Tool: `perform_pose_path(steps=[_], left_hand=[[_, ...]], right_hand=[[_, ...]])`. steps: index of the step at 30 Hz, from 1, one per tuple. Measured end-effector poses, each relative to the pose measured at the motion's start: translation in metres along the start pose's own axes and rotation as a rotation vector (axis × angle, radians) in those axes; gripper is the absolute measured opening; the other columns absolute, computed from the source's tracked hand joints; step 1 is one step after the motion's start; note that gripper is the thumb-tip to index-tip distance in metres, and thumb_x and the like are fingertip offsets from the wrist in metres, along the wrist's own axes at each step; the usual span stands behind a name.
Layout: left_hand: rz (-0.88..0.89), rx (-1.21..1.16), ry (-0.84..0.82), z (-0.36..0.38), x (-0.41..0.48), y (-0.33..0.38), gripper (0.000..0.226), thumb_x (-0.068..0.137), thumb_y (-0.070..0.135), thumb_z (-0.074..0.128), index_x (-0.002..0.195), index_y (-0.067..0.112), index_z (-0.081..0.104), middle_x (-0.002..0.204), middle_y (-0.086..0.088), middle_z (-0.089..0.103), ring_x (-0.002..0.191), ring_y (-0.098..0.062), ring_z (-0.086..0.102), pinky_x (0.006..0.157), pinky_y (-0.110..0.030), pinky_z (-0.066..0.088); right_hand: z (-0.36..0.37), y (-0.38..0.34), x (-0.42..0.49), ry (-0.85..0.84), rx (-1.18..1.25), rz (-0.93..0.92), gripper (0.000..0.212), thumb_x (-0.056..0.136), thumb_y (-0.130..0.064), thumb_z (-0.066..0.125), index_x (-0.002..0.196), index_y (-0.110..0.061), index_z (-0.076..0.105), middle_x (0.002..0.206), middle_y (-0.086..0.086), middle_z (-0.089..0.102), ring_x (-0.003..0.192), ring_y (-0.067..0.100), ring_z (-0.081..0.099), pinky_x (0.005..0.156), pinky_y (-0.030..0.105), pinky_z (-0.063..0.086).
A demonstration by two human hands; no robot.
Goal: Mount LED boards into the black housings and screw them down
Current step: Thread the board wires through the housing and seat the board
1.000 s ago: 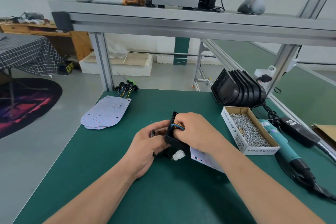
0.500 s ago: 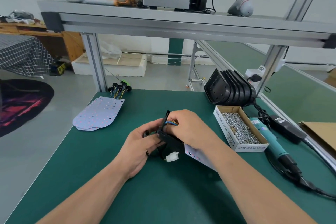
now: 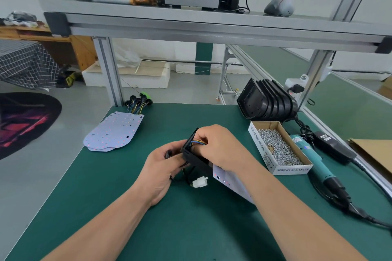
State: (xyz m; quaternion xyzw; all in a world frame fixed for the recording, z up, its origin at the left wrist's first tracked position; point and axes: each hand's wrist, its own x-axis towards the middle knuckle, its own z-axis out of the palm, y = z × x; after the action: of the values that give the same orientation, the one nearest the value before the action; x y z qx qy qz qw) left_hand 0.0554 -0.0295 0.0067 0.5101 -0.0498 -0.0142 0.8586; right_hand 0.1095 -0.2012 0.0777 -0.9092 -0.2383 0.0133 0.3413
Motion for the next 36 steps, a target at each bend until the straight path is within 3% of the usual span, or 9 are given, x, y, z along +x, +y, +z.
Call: perform_pose_path(steps=[8, 12, 16, 20, 24, 28, 32, 34, 36], left_hand=[[-0.011, 0.006, -0.014, -0.005, 0.002, -0.002, 0.042, 0.084, 0.013, 0.082, 0.126, 0.013, 0.077, 0.129, -0.017, 0.074, 0.115, -0.022, 0.073, 0.094, -0.027, 0.058], [-0.012, 0.005, -0.022, -0.004, 0.002, -0.001, 0.042, 0.084, 0.016, 0.083, 0.126, 0.015, 0.078, 0.129, -0.015, 0.075, 0.114, -0.020, 0.073, 0.094, -0.027, 0.058], [-0.014, 0.012, -0.019, -0.003, 0.001, 0.000, 0.047, 0.078, 0.018, 0.087, 0.124, 0.015, 0.079, 0.126, -0.015, 0.076, 0.112, -0.021, 0.074, 0.093, -0.028, 0.058], [-0.027, 0.020, -0.014, -0.003, 0.000, 0.001, 0.051, 0.074, 0.020, 0.088, 0.123, 0.014, 0.079, 0.126, -0.017, 0.076, 0.111, -0.024, 0.074, 0.093, -0.029, 0.059], [-0.048, 0.032, -0.018, -0.002, 0.000, 0.001, 0.048, 0.079, 0.016, 0.088, 0.125, 0.014, 0.078, 0.126, -0.019, 0.075, 0.110, -0.027, 0.074, 0.097, -0.036, 0.060], [-0.054, 0.084, 0.021, 0.000, 0.001, 0.000, 0.038, 0.086, 0.003, 0.081, 0.122, 0.015, 0.079, 0.122, -0.018, 0.076, 0.103, -0.026, 0.073, 0.090, -0.035, 0.062], [-0.045, 0.143, 0.077, 0.004, 0.001, 0.001, 0.035, 0.093, -0.006, 0.072, 0.116, 0.019, 0.081, 0.118, -0.017, 0.076, 0.102, -0.025, 0.073, 0.085, -0.033, 0.060], [-0.037, 0.173, 0.087, 0.006, 0.000, 0.001, 0.035, 0.092, -0.007, 0.072, 0.114, 0.020, 0.081, 0.116, -0.016, 0.078, 0.103, -0.025, 0.072, 0.091, -0.038, 0.058], [-0.041, 0.191, 0.098, 0.007, 0.001, 0.001, 0.035, 0.093, -0.007, 0.073, 0.113, 0.020, 0.081, 0.115, -0.016, 0.078, 0.103, -0.026, 0.072, 0.094, -0.041, 0.057]], right_hand=[[-0.001, 0.000, -0.004, -0.084, 0.050, -0.019, 0.012, 0.095, -0.014, 0.067, 0.089, -0.010, 0.076, 0.085, 0.011, 0.073, 0.087, 0.031, 0.066, 0.076, 0.040, 0.052], [0.002, 0.002, -0.002, 0.017, 0.007, 0.000, 0.008, 0.093, -0.021, 0.073, 0.086, -0.019, 0.071, 0.082, -0.003, 0.070, 0.081, 0.018, 0.063, 0.071, 0.035, 0.048], [0.011, 0.003, 0.000, 0.057, -0.056, 0.024, 0.014, 0.093, -0.027, 0.074, 0.082, -0.021, 0.066, 0.073, -0.006, 0.063, 0.073, 0.020, 0.059, 0.064, 0.036, 0.046], [0.003, -0.004, 0.002, -0.057, -0.100, -0.045, 0.019, 0.094, -0.021, 0.069, 0.078, -0.013, 0.065, 0.073, 0.003, 0.063, 0.070, 0.022, 0.057, 0.065, 0.040, 0.047], [-0.007, -0.005, -0.004, -0.209, -0.053, -0.093, 0.032, 0.096, -0.018, 0.058, 0.069, -0.006, 0.048, 0.065, 0.011, 0.045, 0.060, 0.018, 0.037, 0.059, 0.038, 0.033], [-0.004, 0.001, -0.009, -0.221, -0.097, -0.096, 0.023, 0.095, -0.013, 0.054, 0.073, -0.009, 0.054, 0.079, 0.019, 0.060, 0.073, 0.031, 0.055, 0.070, 0.047, 0.047], [-0.012, 0.013, -0.015, -0.171, 0.196, -0.038, 0.017, 0.093, -0.023, 0.061, 0.096, -0.025, 0.077, 0.089, 0.000, 0.074, 0.084, 0.010, 0.066, 0.082, 0.033, 0.052], [-0.019, 0.023, -0.023, -0.129, 0.337, -0.010, 0.020, 0.093, -0.032, 0.064, 0.107, -0.034, 0.079, 0.099, -0.003, 0.078, 0.091, 0.007, 0.069, 0.086, 0.026, 0.051], [-0.023, 0.033, -0.029, -0.035, 0.380, 0.031, 0.026, 0.094, -0.046, 0.064, 0.110, -0.031, 0.078, 0.105, 0.003, 0.077, 0.088, 0.011, 0.069, 0.086, 0.027, 0.053]])
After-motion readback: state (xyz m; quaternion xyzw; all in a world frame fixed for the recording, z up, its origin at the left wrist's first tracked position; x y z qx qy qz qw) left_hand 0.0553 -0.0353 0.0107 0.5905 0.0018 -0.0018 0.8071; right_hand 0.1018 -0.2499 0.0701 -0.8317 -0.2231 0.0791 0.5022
